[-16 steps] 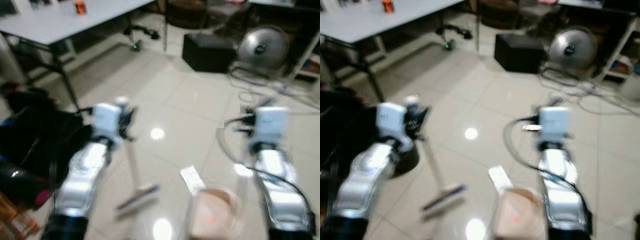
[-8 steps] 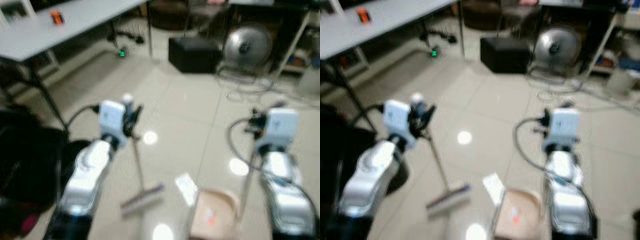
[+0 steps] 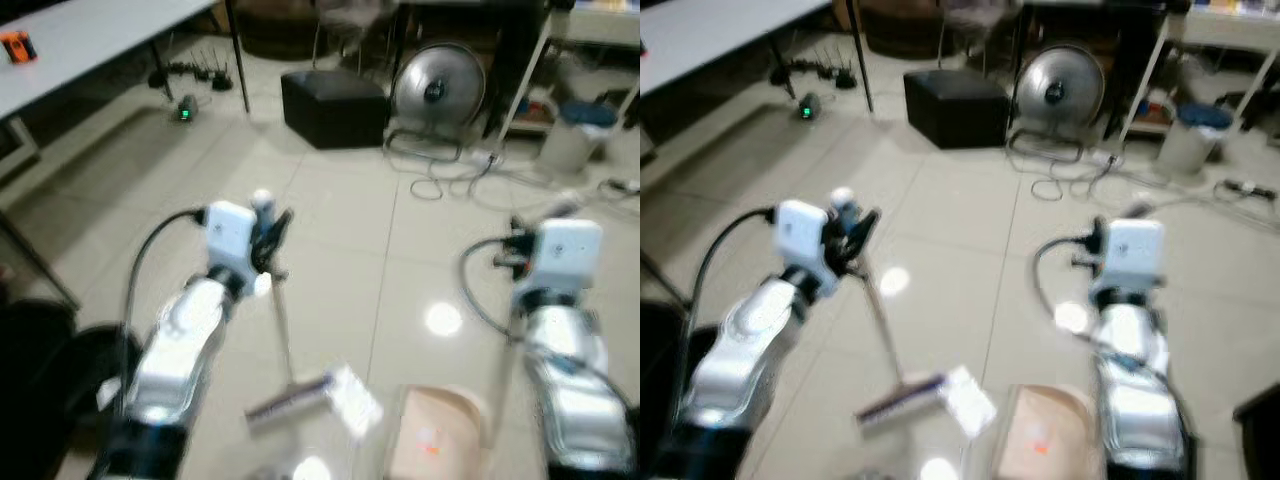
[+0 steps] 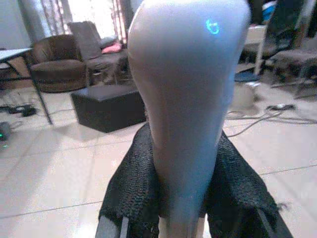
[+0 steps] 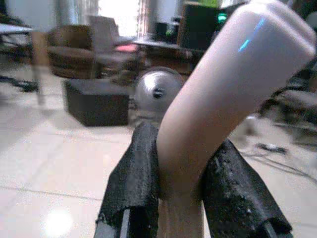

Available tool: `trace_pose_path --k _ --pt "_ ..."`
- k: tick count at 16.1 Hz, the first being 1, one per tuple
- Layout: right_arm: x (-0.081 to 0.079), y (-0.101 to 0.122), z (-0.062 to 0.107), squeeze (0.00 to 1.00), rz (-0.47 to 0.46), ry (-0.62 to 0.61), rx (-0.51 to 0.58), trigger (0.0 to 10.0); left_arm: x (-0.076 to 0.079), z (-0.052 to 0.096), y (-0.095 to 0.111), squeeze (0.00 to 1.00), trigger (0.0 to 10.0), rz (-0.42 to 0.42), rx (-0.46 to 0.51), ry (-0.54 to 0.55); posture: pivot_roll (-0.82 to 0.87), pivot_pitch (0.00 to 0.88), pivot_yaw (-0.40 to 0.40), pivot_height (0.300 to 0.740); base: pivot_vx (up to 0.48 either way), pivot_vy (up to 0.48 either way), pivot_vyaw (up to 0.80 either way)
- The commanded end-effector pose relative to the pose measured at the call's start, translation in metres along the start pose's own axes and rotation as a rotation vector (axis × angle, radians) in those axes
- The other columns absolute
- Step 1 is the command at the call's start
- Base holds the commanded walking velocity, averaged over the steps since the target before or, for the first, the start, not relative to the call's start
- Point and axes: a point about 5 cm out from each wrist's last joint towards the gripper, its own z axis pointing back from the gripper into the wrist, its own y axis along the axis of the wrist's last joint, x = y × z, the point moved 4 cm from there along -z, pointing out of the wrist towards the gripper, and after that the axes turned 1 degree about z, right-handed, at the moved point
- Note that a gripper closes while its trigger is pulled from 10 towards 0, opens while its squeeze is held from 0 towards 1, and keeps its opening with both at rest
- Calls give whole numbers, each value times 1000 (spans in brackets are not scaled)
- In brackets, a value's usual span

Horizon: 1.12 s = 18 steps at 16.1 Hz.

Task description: Sweep floor

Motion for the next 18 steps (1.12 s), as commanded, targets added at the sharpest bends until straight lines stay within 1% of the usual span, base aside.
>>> trace_pose_path --k 1,3,9,11,14,16,18 --pt "7 12 -1 0 -17 -19 43 10000 2 -3 13 0 10000 -28 45 -9 -71 0 49 740 394 0 0" --pt "7 11 -1 0 -13 -21 41 10000 2 -4 13 0 10000 -26 46 -13 -74 0 51 740 398 0 -569" --pt "6 11 0 0 -7 -15 41 10000 4 -4 11 0 10000 -24 43 -19 -78 2 52 740 398 0 0" --pt "6 9 1 0 -2 -14 37 10000 7 -3 9 0 10000 -18 37 -30 -78 9 53 740 362 0 0" --pt "6 5 3 0 24 -23 36 10000 9 -3 5 0 10000 -23 28 -43 -74 38 63 740 0 0 0" --pt "4 0 4 0 119 -22 57 10000 8 -7 2 0 10000 -30 21 -28 -68 61 80 740 0 0 0" --pt "8 -4 2 0 131 -41 76 10000 5 -13 -3 0 10000 -41 14 12 -61 90 97 740 0 0 0"
